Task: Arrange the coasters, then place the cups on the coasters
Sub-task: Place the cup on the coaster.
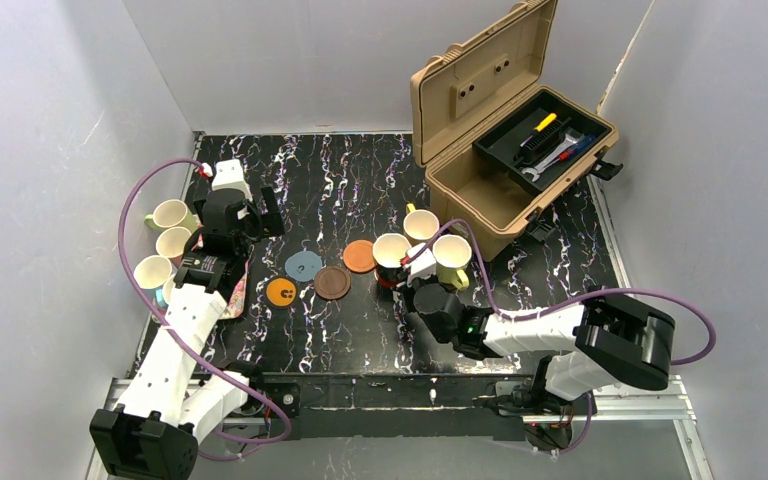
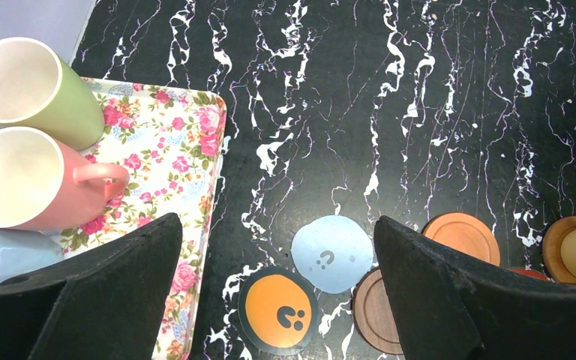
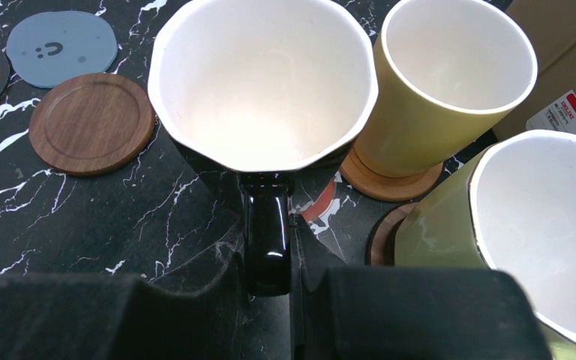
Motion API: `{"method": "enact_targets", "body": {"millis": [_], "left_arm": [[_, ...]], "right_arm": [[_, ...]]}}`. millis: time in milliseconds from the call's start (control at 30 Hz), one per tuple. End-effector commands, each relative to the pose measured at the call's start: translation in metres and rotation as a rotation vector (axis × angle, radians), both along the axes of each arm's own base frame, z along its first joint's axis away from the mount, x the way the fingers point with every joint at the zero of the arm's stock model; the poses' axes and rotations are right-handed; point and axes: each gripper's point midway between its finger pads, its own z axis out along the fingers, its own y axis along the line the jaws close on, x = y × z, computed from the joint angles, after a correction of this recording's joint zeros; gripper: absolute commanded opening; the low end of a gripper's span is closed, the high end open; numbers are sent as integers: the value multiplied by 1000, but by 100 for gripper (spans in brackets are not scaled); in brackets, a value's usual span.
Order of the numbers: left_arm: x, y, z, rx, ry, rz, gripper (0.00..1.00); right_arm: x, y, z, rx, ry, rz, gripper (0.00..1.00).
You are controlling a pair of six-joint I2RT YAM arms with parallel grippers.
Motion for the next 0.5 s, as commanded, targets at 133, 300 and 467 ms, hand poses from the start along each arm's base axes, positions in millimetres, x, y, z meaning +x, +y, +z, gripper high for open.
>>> {"method": "enact_targets", "body": {"millis": [133,300,467], "left_arm": [[-2,8,5,16,-25,27,98],[-2,8,6,12,-31,29,98],[-3,8,6,13,-31,29,98]], "right_arm": [[13,8,34,151,-89,-65,1],[14,9,32,145,-94,-67,1],[16,10,26,130,-91,-69,1]]}}
